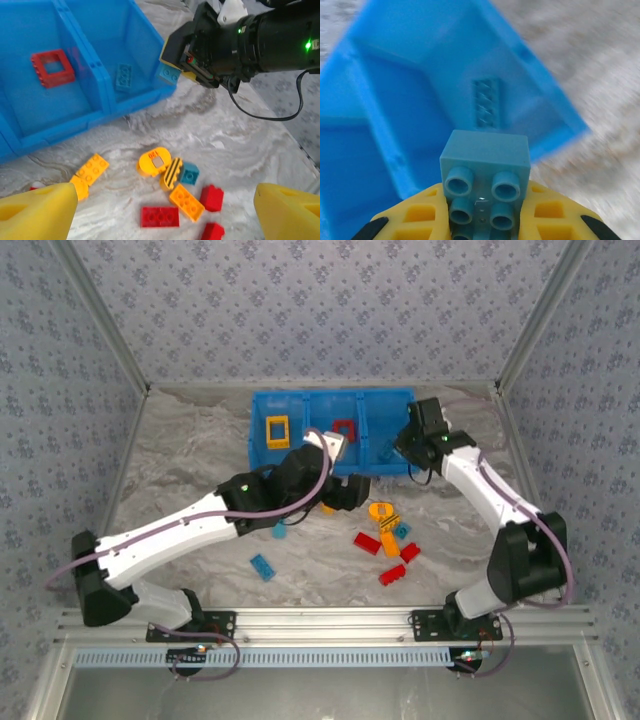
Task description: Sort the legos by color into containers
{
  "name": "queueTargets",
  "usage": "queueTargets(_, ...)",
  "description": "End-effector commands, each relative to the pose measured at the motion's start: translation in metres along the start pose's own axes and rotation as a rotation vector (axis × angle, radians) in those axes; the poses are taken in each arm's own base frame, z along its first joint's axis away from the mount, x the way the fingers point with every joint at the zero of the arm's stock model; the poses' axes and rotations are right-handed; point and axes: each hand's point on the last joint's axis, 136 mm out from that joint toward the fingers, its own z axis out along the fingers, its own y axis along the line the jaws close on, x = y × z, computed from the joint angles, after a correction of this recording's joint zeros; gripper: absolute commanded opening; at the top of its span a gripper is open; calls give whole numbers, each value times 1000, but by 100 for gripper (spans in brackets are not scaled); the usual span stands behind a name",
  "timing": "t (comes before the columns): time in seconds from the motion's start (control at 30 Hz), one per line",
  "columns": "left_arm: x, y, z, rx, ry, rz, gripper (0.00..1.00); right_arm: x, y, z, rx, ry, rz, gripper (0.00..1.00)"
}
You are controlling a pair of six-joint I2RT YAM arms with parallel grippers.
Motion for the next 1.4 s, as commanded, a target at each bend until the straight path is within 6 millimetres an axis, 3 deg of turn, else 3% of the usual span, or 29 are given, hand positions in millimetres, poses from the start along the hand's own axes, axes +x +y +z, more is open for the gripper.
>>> queueTargets(0.0, -4, 5, 17, -147, -14, 13, 90, -3, 27, 35, -102, 100, -288, 25)
queueTargets(0.17, -8, -9, 41, -231, -50, 69, 90, -8, 36, 82, -167, 234, -276, 23)
queueTargets(0.33, -7, -12, 62, -294, -56, 87, 90, -2, 30, 119, -116, 313, -244, 25)
queueTargets(0.53, -1, -16, 73, -306, -43, 105, 91, 3, 27, 142, -84, 345, -215, 26)
queueTargets(0.8, 7, -11, 69, -321, -24, 108, 91, 13, 20, 154, -25, 382, -186, 28)
queueTargets(0.93, 5, -5, 61, -337, -30, 100, 91, 14, 17, 148, -4, 379, -191, 38)
queueTargets(1.07, 8, 4, 51, -362, -26, 88, 90, 0, 26, 127, -24, 323, -203, 48)
queueTargets(1.27, 20, 28, 27, -412, -3, 55, 89, -33, 49, 76, -67, 204, -230, 51)
queueTargets(1.37, 24, 43, 9, -451, 0, 33, 89, -50, 59, 41, -88, 125, -248, 50)
